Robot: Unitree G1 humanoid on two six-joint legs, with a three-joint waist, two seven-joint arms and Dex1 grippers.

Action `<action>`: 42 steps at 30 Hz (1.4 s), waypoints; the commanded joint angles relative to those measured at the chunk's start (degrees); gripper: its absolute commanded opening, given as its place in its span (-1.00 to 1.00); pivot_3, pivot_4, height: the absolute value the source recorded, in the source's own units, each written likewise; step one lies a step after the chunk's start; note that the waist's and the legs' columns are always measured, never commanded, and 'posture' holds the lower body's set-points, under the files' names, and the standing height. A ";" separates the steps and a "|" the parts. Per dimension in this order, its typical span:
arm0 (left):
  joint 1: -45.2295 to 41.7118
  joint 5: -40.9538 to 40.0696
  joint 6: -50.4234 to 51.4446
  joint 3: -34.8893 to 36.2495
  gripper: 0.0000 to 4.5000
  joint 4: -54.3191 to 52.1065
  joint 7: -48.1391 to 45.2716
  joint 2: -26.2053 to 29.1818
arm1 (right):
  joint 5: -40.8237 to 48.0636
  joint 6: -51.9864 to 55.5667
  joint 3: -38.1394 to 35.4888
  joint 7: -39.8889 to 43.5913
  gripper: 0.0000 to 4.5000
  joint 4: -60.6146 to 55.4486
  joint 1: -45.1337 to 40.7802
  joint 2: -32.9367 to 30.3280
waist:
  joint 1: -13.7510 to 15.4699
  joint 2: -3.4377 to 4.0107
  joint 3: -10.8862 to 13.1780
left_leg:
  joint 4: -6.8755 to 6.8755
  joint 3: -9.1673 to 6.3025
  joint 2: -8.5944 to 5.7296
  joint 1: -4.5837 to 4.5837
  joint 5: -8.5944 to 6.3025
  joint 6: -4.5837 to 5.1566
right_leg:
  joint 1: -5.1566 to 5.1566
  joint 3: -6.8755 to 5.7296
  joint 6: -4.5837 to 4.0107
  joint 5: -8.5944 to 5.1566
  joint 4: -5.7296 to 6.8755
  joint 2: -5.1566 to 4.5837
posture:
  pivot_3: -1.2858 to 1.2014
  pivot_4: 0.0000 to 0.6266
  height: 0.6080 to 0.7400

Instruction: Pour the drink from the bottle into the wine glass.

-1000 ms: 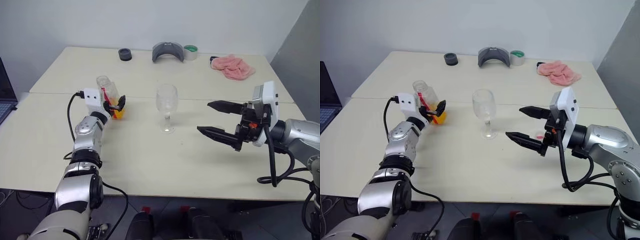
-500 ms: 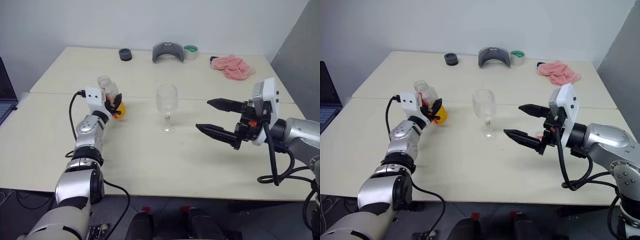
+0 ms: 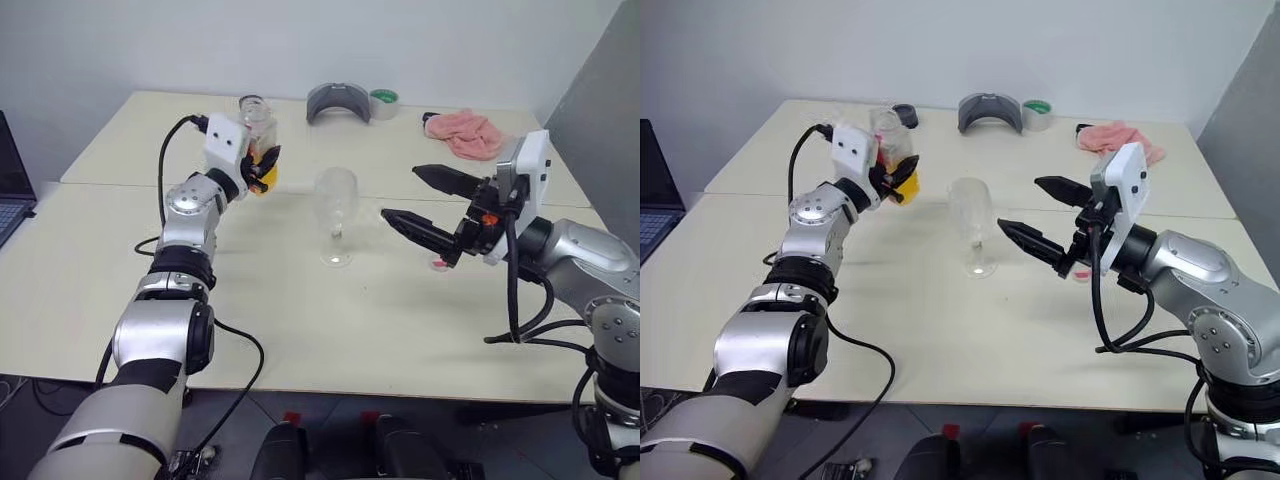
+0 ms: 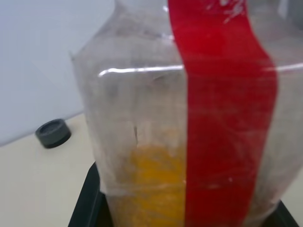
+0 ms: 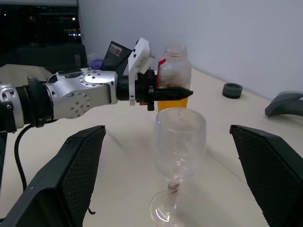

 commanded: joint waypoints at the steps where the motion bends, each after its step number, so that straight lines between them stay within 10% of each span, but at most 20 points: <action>1: -2.68 2.53 -3.52 -2.19 -0.28 -0.78 -1.56 0.55 | -2.58 -2.69 0.55 -0.52 1.00 -0.36 -0.41 1.34 | 0.00 0.00 0.00 | 0.00 -0.01 0.01 0.00 0.00 0.00 | 0.00 -0.04 0.00 0.00 0.00 0.00 | 0.03 -0.52 1.00; 42: -15.22 27.14 -29.44 -20.06 -0.28 5.32 2.98 9.11 | -8.45 -5.57 2.38 -0.22 1.00 -0.62 2.29 7.04 | 0.12 0.01 0.01 | 0.05 -0.19 -0.06 -0.14 0.01 0.00 | -0.03 -0.26 -0.01 0.00 0.01 -0.09 | 0.03 -0.52 1.00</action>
